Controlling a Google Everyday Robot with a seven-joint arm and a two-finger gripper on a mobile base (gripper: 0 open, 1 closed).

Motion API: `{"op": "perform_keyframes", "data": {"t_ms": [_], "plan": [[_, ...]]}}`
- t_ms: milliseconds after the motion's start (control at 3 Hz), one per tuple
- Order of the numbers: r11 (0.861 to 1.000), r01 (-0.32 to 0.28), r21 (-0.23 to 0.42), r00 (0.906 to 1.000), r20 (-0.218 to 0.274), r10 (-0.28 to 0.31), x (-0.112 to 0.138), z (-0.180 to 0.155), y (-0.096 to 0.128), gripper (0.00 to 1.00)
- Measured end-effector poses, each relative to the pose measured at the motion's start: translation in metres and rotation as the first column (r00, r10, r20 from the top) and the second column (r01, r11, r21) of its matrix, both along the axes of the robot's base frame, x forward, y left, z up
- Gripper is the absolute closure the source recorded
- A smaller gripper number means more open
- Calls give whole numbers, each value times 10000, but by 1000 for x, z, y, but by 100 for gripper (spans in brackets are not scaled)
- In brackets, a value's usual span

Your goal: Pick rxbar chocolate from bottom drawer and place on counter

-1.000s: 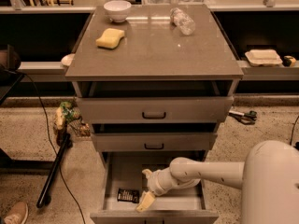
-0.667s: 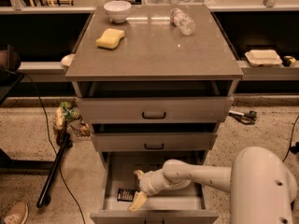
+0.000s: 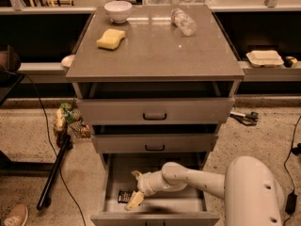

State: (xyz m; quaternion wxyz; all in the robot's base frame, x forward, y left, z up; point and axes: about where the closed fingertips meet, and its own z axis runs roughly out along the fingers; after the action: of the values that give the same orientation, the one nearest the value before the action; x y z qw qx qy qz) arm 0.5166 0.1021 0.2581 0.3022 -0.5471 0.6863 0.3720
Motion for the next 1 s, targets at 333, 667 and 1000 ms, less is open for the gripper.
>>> {"op": "perform_keyframes", "data": {"t_ms": [333,667,1000], "plan": [[10000,50,-15,9997,227,-50,9,-17,7,0],[9997,-35,-225,9958,910,55,30,-41,18,0],[9999,89,-148,9922,1247,-70,46,-58,19,0]]}}
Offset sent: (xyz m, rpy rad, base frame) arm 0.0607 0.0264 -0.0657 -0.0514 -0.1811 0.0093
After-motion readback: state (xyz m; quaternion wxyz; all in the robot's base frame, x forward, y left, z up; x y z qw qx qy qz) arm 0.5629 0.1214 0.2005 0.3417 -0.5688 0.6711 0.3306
